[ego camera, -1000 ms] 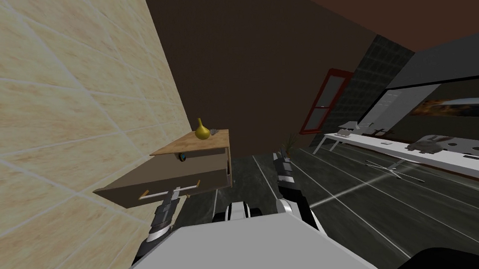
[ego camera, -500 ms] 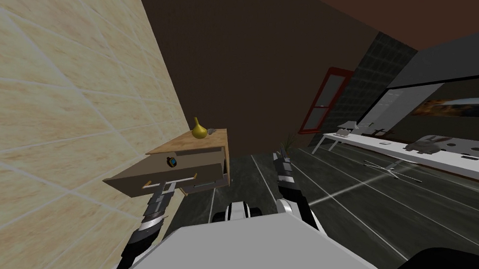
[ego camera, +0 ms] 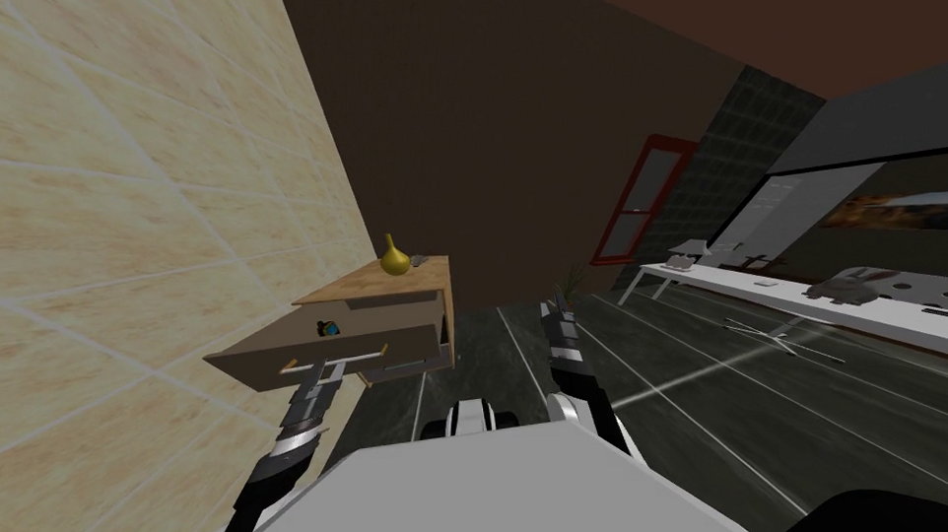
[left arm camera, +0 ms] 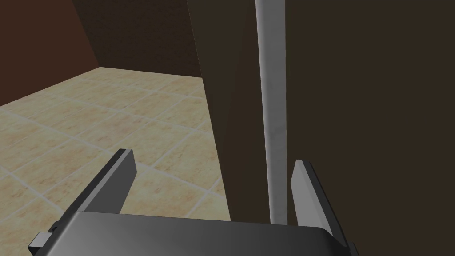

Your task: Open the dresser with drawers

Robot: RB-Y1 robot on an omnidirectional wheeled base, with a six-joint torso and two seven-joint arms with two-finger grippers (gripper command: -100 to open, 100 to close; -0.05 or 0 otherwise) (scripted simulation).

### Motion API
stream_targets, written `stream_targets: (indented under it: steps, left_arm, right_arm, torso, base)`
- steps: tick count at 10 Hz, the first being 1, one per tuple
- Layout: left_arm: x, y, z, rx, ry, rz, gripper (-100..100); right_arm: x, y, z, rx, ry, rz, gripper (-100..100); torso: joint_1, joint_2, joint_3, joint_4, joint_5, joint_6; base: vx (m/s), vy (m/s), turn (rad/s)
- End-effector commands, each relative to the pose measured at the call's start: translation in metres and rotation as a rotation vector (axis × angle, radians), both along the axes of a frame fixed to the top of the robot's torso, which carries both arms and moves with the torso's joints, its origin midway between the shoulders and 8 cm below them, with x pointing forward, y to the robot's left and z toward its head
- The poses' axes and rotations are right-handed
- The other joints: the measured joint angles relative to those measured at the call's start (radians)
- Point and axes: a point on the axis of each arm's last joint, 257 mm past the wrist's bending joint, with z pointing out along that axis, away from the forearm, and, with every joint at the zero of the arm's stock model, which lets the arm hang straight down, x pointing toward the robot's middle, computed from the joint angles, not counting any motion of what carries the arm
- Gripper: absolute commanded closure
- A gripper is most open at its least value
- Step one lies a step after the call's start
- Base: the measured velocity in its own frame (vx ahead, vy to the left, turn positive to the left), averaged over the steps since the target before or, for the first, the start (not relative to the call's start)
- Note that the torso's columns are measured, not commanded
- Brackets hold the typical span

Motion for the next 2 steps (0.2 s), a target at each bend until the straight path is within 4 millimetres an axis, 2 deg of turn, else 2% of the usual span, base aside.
stream_targets:
  steps: [1, 2]
  left_arm:
    - [-0.0003, 0.0002, -0.001, -0.001, 0.003, 0.001, 0]
    - [-0.0005, 0.0004, -0.0017, -0.001, 0.005, 0.002, 0]
  right_arm:
    - [0.0, 0.0, 0.0, 0.0, 0.0, 0.0, 0]
    - [0.0, 0.0, 0.0, 0.0, 0.0, 0.0, 0]
  torso:
    - [0.001, 0.0, 0.0, -0.001, 0.001, 0.0]
    - [0.001, -0.001, 0.0, -0.001, 0.001, 0.0]
  base:
    - [0.0, 0.0, 0.0]
    - [0.0, 0.0, 0.0]
